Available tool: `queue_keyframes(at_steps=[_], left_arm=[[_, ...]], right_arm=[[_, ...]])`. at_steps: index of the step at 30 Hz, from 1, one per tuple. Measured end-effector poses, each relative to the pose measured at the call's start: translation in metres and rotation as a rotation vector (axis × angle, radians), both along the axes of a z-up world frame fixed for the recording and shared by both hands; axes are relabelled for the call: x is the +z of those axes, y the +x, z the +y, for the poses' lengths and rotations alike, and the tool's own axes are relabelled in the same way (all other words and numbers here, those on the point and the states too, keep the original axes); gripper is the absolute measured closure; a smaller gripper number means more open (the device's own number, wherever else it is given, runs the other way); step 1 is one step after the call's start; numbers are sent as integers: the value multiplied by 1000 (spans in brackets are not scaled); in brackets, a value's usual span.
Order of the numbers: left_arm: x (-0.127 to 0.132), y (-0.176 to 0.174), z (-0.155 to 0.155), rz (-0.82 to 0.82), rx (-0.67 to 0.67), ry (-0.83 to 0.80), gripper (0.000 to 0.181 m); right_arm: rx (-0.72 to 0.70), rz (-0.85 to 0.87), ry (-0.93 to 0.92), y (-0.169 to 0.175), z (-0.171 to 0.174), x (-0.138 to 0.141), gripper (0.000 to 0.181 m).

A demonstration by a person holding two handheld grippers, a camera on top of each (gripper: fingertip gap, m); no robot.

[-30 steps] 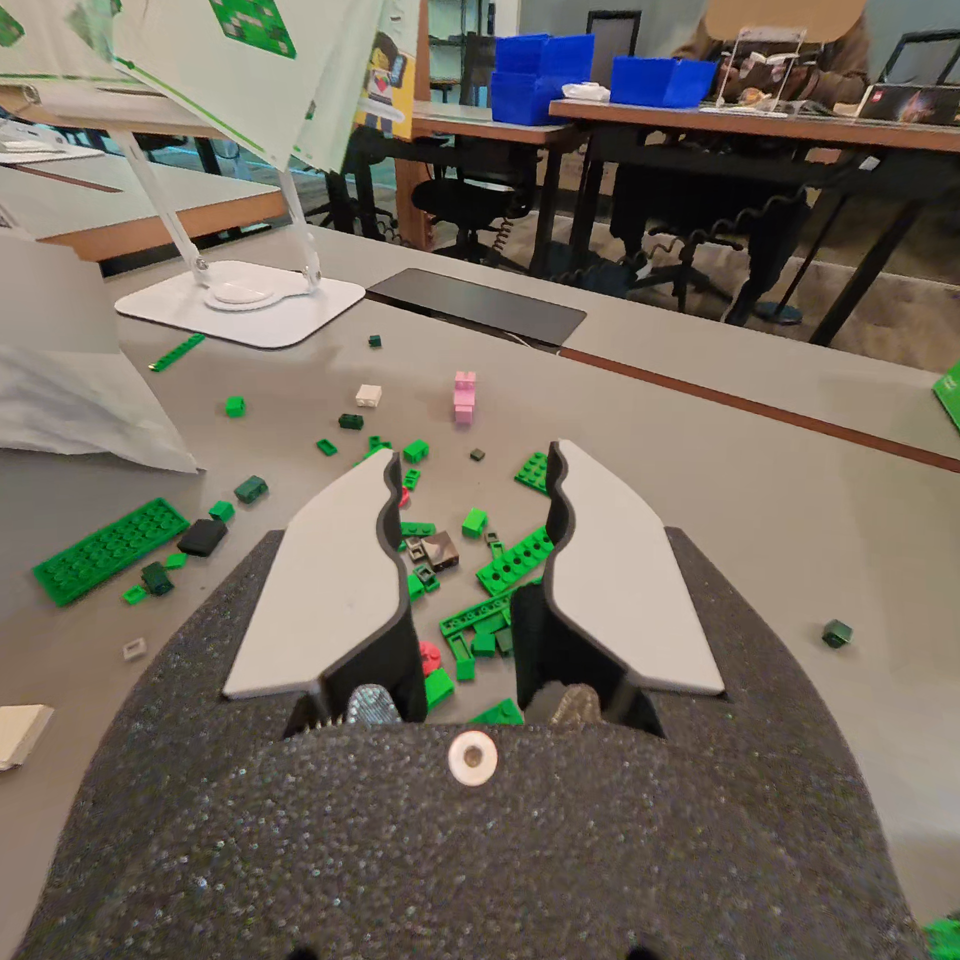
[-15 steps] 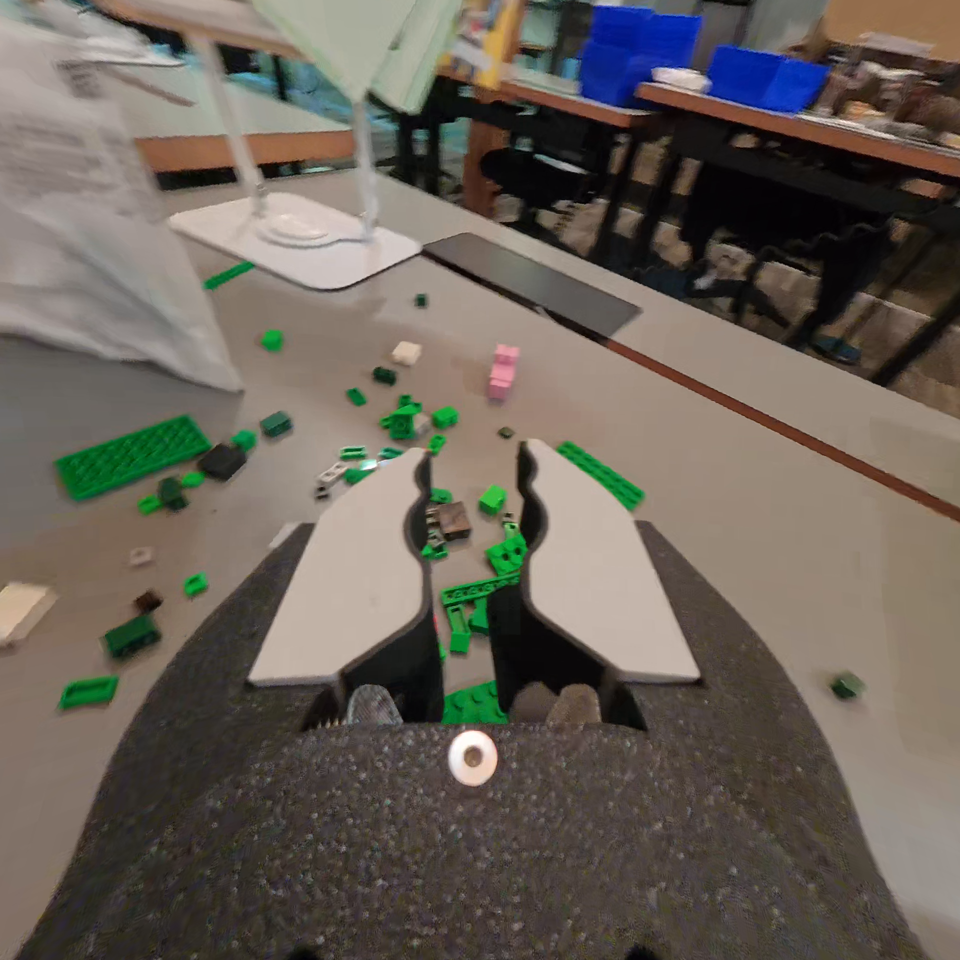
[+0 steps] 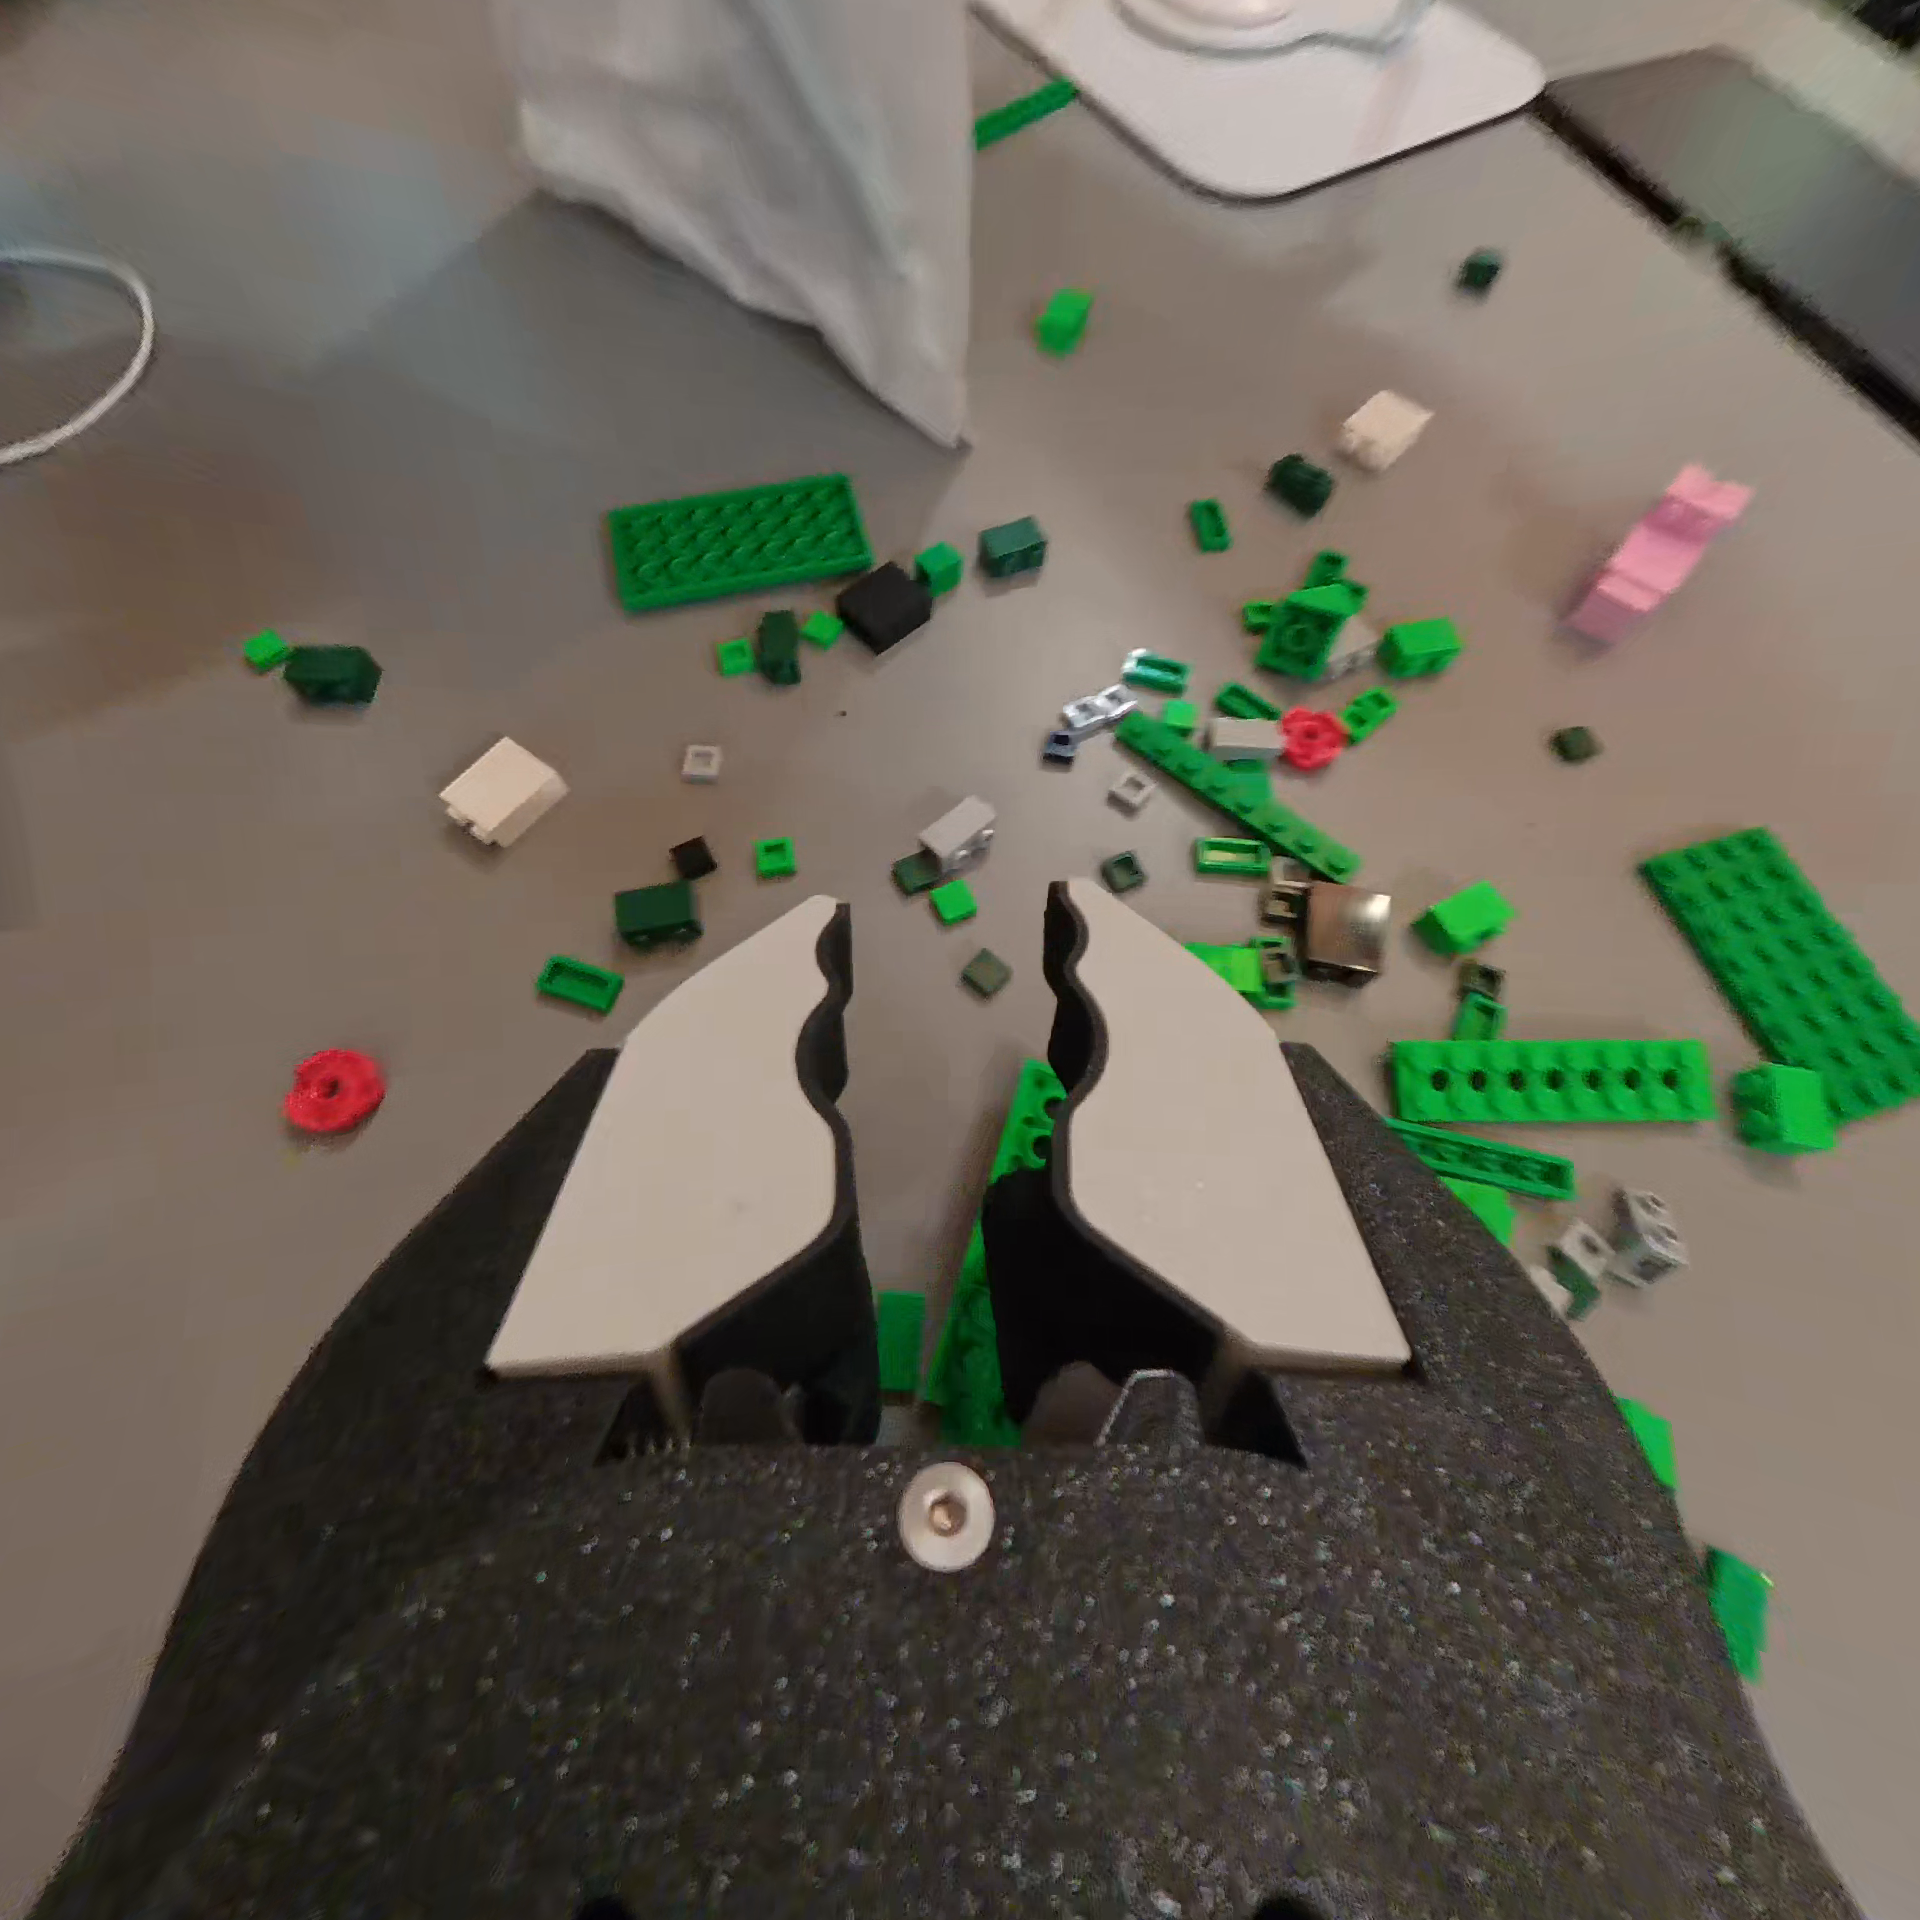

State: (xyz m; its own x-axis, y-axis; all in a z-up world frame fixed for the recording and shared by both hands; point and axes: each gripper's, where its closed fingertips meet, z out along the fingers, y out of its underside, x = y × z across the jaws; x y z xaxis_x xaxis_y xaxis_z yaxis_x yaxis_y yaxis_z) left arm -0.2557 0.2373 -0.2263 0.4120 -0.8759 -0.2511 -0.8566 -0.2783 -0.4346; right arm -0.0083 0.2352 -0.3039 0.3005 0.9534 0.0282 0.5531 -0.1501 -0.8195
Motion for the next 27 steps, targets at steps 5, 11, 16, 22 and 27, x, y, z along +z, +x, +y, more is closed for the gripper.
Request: queue_keyframes(at_steps=[5,11,16,22,27], left_arm=[[-1,2,0,-1,-9,-2,181],[-1,2,-1,-3,-12,-4,181],[-1,4,-2,-1,-17,-5,181],[-1,5,-3,0,-25,-8,181],[0,6,-4,0,-28,-9,181]], right_arm=[[29,-81,-59,-13,-5,-18,152],[149,-45,-139,-50,-30,-12,156],[169,-140,-162,-68,-41,-19,173],[129,-222,-177,-63,-39,-29,167],[149,-233,-183,-68,-42,-32,168]])
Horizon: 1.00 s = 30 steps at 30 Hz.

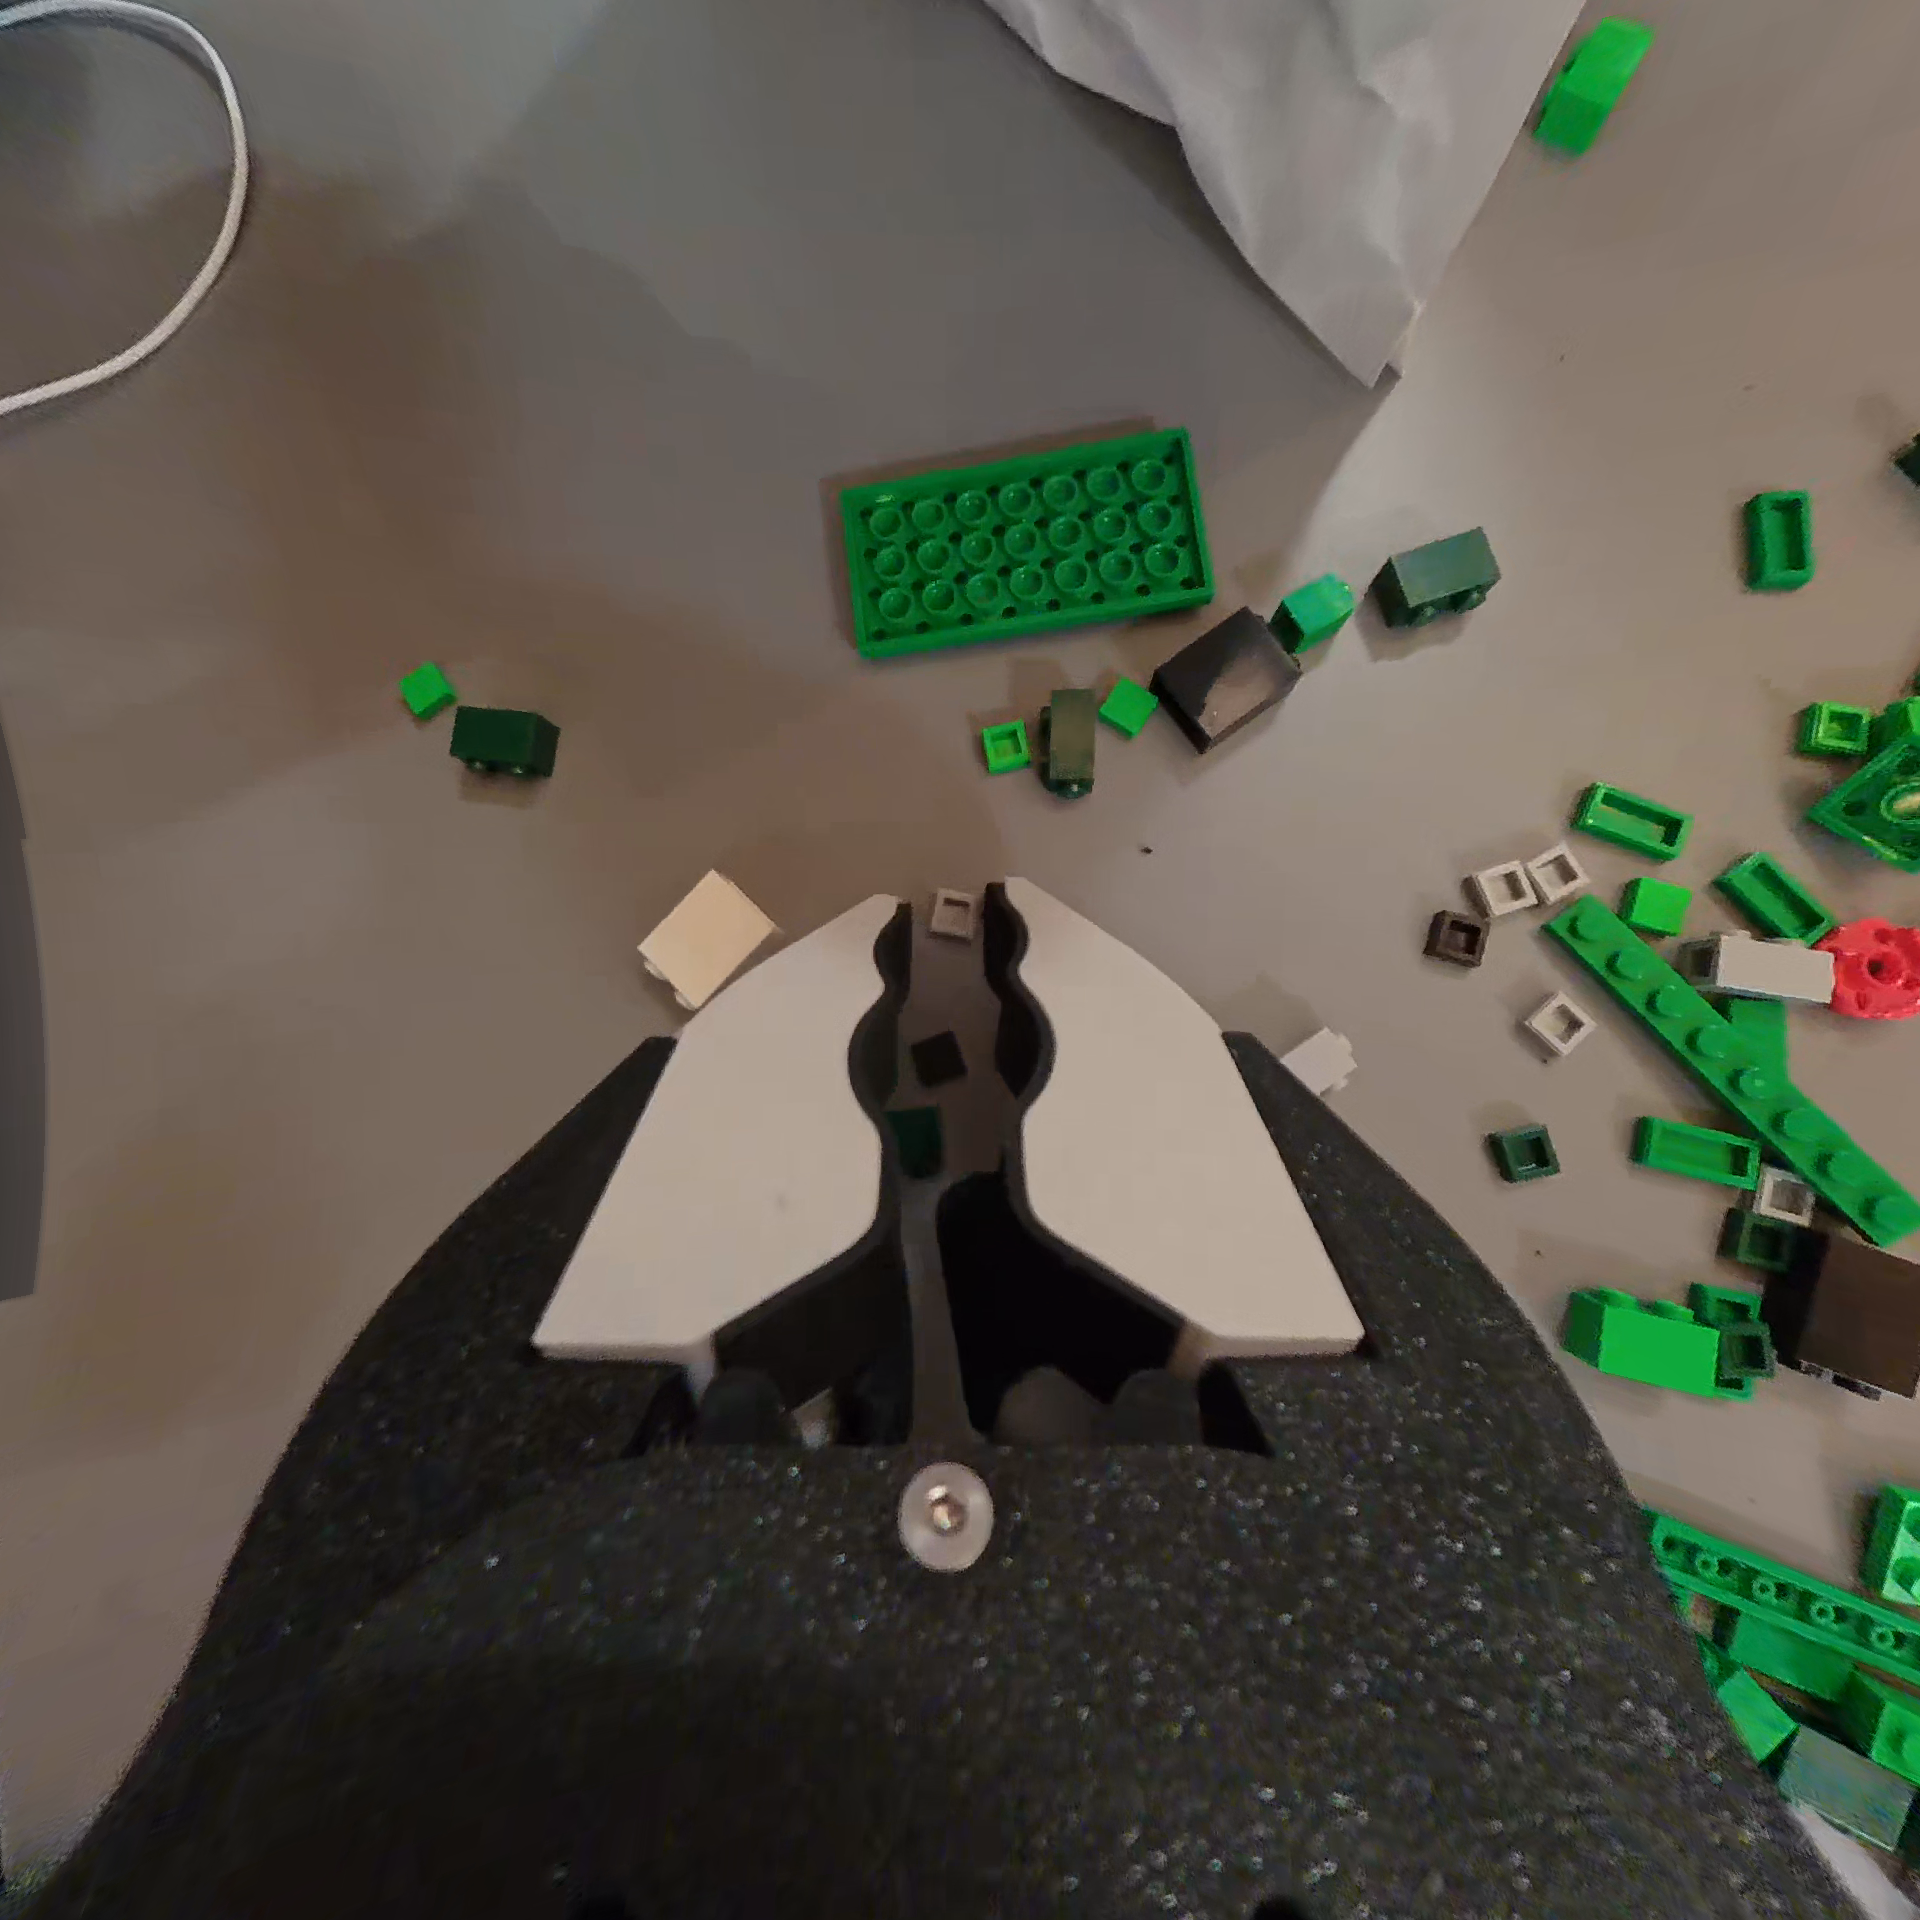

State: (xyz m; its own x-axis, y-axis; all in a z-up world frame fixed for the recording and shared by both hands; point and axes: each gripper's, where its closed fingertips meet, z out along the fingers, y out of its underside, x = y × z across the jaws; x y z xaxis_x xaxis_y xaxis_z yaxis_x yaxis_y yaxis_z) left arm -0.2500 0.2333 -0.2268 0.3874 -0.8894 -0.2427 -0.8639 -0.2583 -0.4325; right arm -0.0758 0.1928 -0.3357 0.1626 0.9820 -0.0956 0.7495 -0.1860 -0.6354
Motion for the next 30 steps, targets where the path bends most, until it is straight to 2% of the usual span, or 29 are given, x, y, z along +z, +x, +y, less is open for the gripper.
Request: queue_keyframes(at_steps=[5,7,13,16,18,21,30], left_arm=[[0,0,0,0,-3,0,181],[0,1,-1,-4,-8,-2,181],[0,10,0,-3,-40,6,181],[-1,12,-1,0,-51,7,181],[-1,13,-1,0,-50,7,181],[-1,12,-1,-1,-48,9,181],[-1,14,0,-4,-52,8,181]], right_arm=[[6,-8,28,0,2,2,174],[-1,43,74,-7,6,19,174],[61,294,395,-64,14,147,174],[117,344,518,-95,10,188,174],[136,327,570,-110,11,193,174],[139,265,616,-124,19,184,173],[156,198,630,-135,31,164,169]])
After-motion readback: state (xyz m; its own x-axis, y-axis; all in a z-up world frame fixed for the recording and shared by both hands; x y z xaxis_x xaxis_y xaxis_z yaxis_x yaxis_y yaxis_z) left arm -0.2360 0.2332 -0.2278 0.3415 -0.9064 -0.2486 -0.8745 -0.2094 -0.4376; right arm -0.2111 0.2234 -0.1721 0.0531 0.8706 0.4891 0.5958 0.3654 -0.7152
